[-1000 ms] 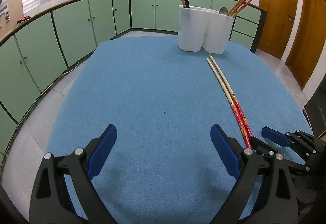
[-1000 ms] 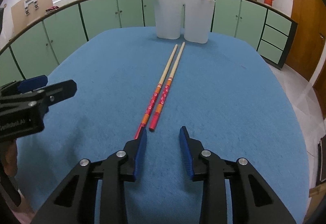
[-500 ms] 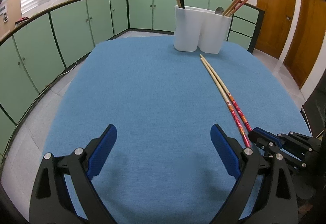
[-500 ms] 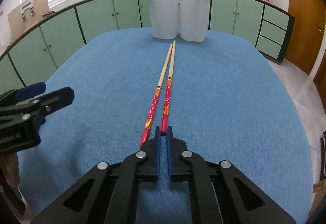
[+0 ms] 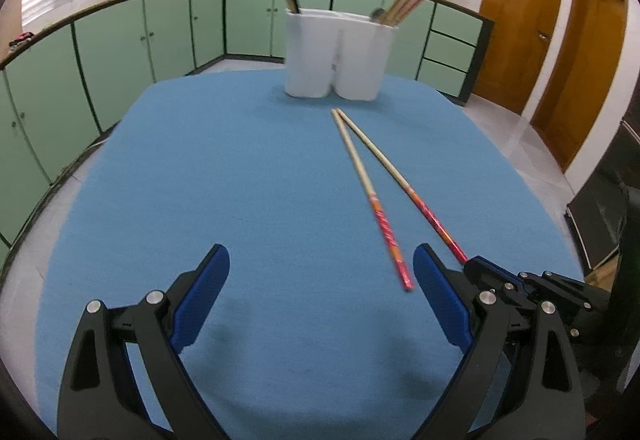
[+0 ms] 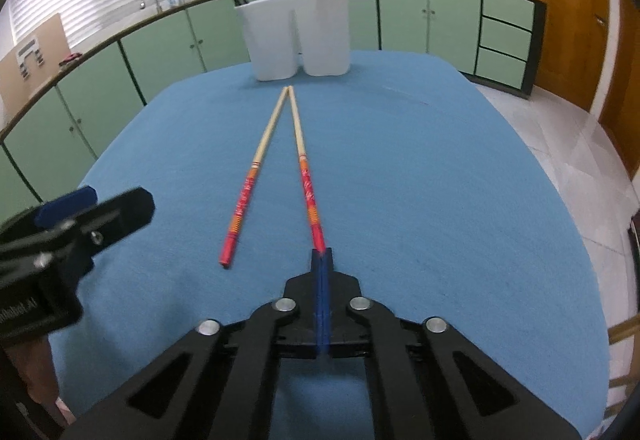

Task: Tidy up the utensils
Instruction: 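Grasp a red chopstick with the right tool while the left tool grasps the other red chopstick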

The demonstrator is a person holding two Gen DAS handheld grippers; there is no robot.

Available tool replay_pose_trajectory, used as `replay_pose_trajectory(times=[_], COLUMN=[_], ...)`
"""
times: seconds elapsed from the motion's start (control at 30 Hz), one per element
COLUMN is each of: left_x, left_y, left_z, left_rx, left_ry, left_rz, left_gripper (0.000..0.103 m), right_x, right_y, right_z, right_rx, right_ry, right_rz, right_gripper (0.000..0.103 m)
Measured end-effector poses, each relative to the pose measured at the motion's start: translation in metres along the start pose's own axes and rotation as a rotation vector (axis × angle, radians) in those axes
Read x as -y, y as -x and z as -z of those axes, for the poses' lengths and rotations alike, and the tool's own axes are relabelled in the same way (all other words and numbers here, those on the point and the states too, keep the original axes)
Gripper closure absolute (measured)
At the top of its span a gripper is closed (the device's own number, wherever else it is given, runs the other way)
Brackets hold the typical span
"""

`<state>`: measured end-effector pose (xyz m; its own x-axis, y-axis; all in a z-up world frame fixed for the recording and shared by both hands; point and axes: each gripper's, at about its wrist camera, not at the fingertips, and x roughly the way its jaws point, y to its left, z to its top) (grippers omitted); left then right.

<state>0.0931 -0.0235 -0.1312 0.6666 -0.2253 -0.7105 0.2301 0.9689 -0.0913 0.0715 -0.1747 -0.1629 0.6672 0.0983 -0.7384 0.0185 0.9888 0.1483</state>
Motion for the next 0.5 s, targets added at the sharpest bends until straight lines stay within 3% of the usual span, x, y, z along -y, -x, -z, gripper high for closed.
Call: replay_pose_trajectory(times=[0.13, 0.17, 0.3, 0.5], left_x=[0.012, 0.014, 0.023, 0.01], left_y=[-0.008, -0.01, -0.02, -0.018], left_z=[0.004, 0.005, 0.01, 0.01], left_rx=[-0.027, -0.032, -0.065, -0.04], left_ry=[0.005, 0.005, -0.005, 0.025], left_rz=[0.025, 0.028, 0.034, -0.033], left_gripper=[0.014, 0.02, 0.023, 0.023], right_x=[0.011, 0.014, 0.02, 0.017], right_y=[0.004, 0.005, 0.008, 0.006], right_z=[0.004, 0.004, 0.007, 0.005], right_rx=[0.0, 0.001, 0.003, 0.001], right_ry=[-0.025, -0.03, -0.041, -0.032], right_rz=[0.009, 0.008, -0.042, -0.102], right_gripper=[0.103, 0.103, 0.103, 0.095])
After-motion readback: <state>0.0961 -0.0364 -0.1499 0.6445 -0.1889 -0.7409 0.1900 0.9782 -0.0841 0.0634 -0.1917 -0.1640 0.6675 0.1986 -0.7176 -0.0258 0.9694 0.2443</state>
